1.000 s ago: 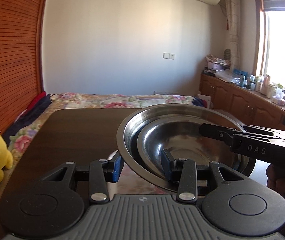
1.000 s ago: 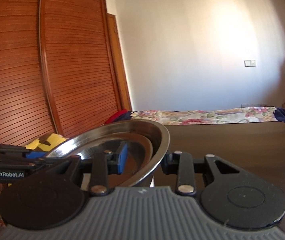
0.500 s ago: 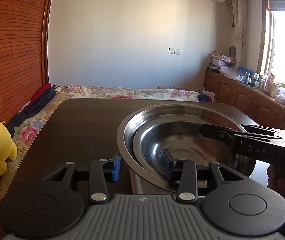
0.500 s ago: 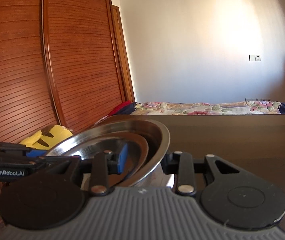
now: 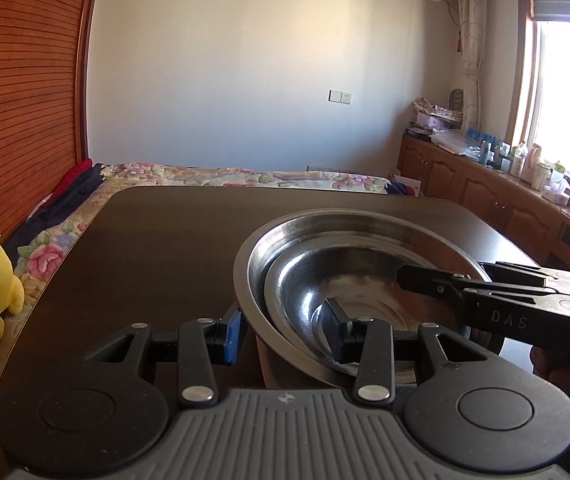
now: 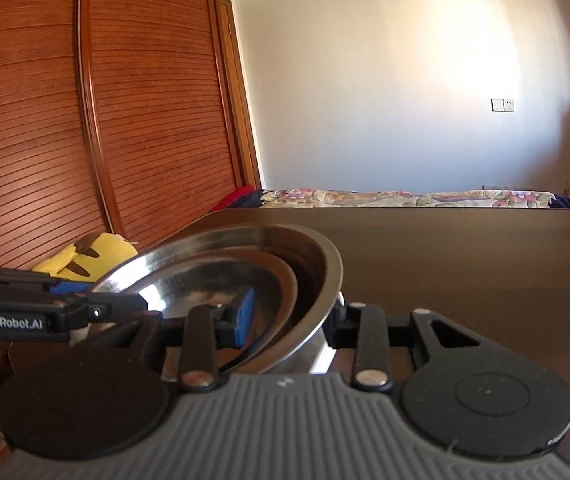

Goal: Organize plates and bowls

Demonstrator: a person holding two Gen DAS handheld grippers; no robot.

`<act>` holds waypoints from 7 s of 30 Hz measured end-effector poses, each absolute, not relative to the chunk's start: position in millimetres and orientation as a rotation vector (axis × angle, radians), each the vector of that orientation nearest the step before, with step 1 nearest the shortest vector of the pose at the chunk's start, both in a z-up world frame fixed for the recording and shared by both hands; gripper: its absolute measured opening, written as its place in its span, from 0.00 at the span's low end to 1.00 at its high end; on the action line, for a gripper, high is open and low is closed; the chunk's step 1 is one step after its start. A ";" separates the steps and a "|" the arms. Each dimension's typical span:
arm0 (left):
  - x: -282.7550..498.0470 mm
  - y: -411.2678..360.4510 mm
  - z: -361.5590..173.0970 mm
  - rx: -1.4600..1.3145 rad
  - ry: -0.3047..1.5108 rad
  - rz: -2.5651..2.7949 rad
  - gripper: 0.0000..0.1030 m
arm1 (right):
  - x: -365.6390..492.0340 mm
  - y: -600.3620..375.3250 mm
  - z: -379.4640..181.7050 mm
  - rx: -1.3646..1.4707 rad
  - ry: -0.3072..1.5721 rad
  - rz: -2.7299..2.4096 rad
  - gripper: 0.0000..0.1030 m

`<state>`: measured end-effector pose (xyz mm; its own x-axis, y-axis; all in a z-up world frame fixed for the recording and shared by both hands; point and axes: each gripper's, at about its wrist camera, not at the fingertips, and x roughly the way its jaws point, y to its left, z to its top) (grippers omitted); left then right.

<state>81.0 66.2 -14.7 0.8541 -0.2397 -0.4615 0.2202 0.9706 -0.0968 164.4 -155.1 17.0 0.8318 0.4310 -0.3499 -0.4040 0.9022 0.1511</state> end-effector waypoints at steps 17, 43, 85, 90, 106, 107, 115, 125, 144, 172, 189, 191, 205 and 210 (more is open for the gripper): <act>81.6 63.9 -18.9 -0.015 0.473 -0.211 0.47 | 164.8 -152.8 14.4 0.053 0.384 0.440 0.56; 64.1 67.5 0.9 -0.029 0.403 -0.149 0.98 | 132.5 -180.9 42.2 0.037 0.278 0.328 1.00; -3.0 4.8 19.2 0.048 0.409 -0.118 1.00 | 72.0 -203.2 52.1 0.042 0.292 0.106 1.00; -3.6 2.8 7.7 0.056 0.430 -0.113 1.00 | 71.8 -203.5 45.8 0.042 0.307 0.105 1.00; 3.4 11.5 -21.0 0.036 0.482 -0.080 1.00 | 76.8 -201.5 21.8 0.016 0.368 0.092 1.00; 3.9 11.9 -21.8 0.035 0.484 -0.078 1.00 | 76.7 -201.7 21.3 0.017 0.372 0.093 1.00; 4.8 13.3 -25.8 0.035 0.491 -0.078 1.00 | 76.9 -206.5 21.5 0.023 0.378 0.090 1.00; 4.4 12.8 -25.6 0.037 0.489 -0.078 1.00 | 77.7 -208.0 21.8 0.030 0.380 0.091 1.00; 4.0 13.6 -21.4 0.039 0.483 -0.073 1.00 | 78.4 -209.6 23.1 0.029 0.373 0.081 1.00; 1.7 14.5 -17.3 0.037 0.448 -0.068 1.00 | 75.1 -210.0 25.6 0.034 0.345 0.080 1.00; 1.0 13.9 -18.0 0.039 0.446 -0.066 1.00 | 74.9 -209.8 25.4 0.034 0.345 0.080 1.00; 1.2 14.0 -18.0 0.040 0.446 -0.066 1.00 | 74.9 -210.0 25.5 0.035 0.344 0.081 1.00; 1.3 13.9 -16.2 0.044 0.444 -0.066 1.00 | 74.6 -210.0 25.5 0.035 0.343 0.080 1.00; 1.3 13.5 -16.2 0.045 0.447 -0.068 1.00 | 74.6 -210.0 25.5 0.035 0.344 0.079 1.00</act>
